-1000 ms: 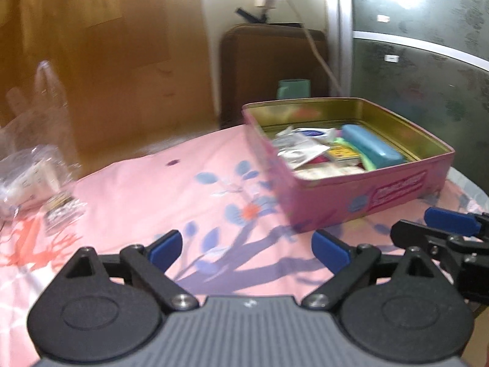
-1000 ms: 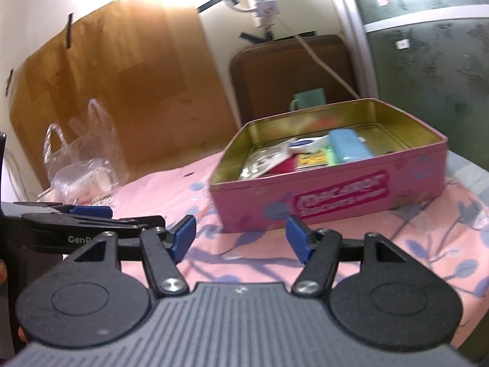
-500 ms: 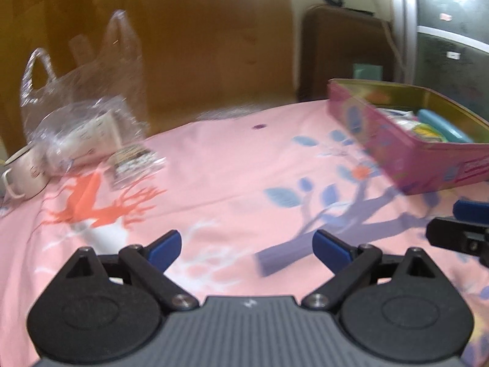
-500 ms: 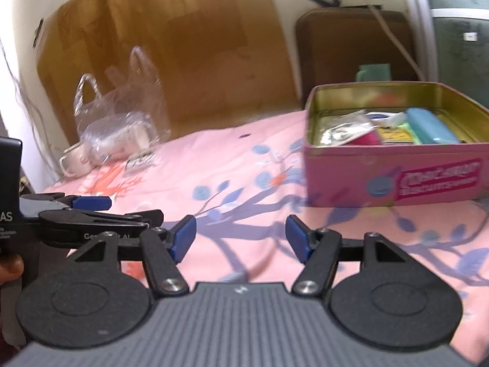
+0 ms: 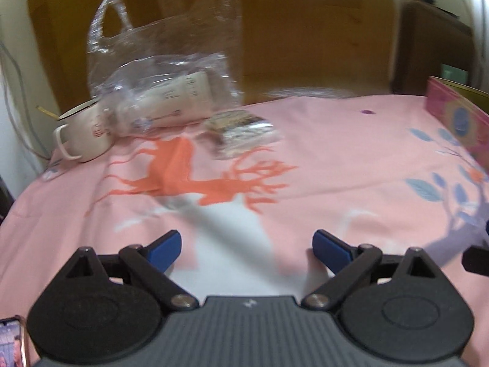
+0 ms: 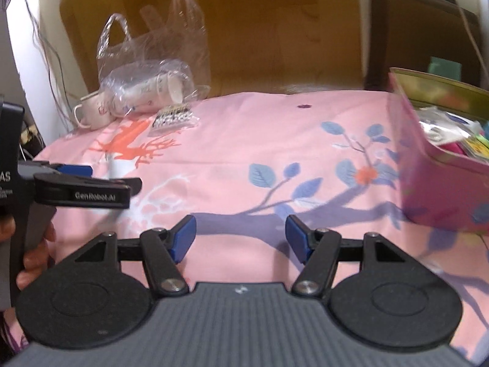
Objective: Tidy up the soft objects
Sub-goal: 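Move both tools back from the tin toward the cotton swab bag, then grasp the bag of cotton swabs with the right gripper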
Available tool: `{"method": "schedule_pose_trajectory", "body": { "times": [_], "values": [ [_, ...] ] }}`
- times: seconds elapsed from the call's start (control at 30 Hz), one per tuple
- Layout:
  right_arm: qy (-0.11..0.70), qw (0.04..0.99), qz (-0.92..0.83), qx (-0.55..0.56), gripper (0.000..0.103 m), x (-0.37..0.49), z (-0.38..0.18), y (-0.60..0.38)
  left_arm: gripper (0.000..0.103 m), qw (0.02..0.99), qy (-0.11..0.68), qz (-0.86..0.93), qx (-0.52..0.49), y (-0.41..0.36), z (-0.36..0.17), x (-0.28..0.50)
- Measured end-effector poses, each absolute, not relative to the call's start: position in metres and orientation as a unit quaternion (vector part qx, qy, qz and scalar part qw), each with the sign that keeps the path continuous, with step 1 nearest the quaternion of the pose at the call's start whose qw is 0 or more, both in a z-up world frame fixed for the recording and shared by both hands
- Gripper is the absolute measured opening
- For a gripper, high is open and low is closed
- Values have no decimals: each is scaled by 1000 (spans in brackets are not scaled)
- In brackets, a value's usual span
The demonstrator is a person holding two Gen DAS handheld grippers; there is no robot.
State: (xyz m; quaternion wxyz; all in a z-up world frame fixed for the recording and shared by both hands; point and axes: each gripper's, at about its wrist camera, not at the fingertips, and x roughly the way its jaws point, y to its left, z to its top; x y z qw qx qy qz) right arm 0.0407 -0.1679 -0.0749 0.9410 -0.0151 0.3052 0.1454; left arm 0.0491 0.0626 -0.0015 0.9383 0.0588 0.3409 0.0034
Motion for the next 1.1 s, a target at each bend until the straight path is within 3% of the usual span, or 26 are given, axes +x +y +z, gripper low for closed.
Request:
{"method": "schedule_pose_trajectory", "body": {
  "times": [0.4, 0.6, 0.67, 0.73, 0.9, 0.97, 1.1],
  "values": [
    [318, 930, 172, -66, 67, 102, -81, -133, 100, 939, 339, 43, -30, 112, -6, 63],
    [283, 931, 218, -76, 68, 151, -73, -90, 100, 941, 317, 71, -96, 132, -5, 58],
    [283, 927, 233, -77, 70, 172, -71, -71, 100, 941, 314, 76, -101, 134, -4, 58],
    [289, 923, 245, -71, 81, 195, -71, -53, 100, 941, 313, 79, -100, 134, -4, 58],
    [316, 913, 251, -55, 86, 238, -76, -22, 100, 941, 313, 78, -98, 133, -5, 60],
    [327, 913, 233, -77, 85, 248, -83, -13, 100, 942, 311, 77, -101, 133, -5, 61],
    [334, 909, 231, -89, 72, 245, -90, -20, 100, 942, 309, 76, -107, 136, -5, 62]
  ]
}}
